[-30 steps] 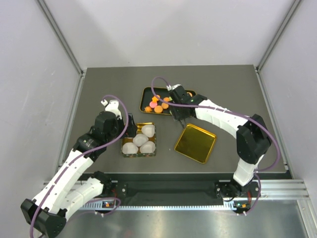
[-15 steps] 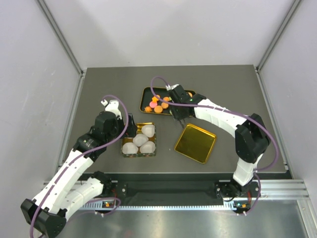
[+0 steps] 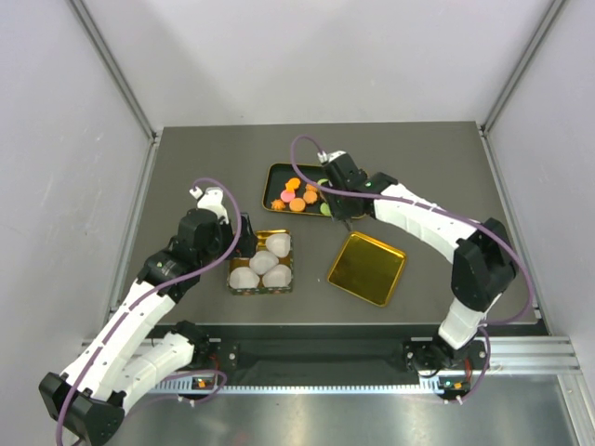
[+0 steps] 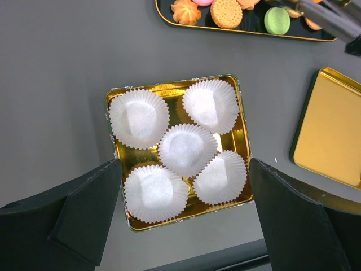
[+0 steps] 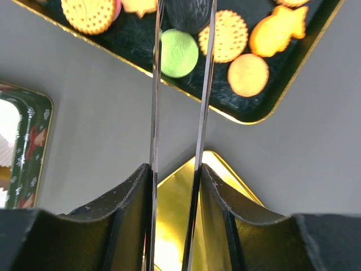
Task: Pack the cookies
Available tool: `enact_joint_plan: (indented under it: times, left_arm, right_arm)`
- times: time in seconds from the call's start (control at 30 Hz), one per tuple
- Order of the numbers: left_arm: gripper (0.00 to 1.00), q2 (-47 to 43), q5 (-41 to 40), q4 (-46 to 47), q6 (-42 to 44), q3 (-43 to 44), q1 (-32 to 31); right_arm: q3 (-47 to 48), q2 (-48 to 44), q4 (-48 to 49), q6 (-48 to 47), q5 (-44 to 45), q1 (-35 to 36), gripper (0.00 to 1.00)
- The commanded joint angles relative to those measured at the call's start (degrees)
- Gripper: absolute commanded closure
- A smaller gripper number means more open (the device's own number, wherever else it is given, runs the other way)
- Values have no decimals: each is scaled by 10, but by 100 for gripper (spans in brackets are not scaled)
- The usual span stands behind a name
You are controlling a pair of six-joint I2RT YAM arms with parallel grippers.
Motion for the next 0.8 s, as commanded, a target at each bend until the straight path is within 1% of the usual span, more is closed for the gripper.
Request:
enact_joint_plan:
  times: [0.0,0.33,0.53,0.63,0.77]
  left_arm:
    - [1,-1,-2,10,-1,-1,2]
    - [1,1,-1,10,-1,-1,2]
    - [1,0,-6,10,-2,-1,2]
    - [1,0,-6,9,-2,2,2]
    - [1,2,-34,4,-3,24,2]
  right_arm:
    - [12,-55,2,0,9,-11,65]
    - [4,-63,1,0,4,-22,66]
    - [9,-74,0,0,-33,-20,69]
    - [11,-89,1,3,-51,-13,69]
    - [16,-106,-1,10,-83,8,69]
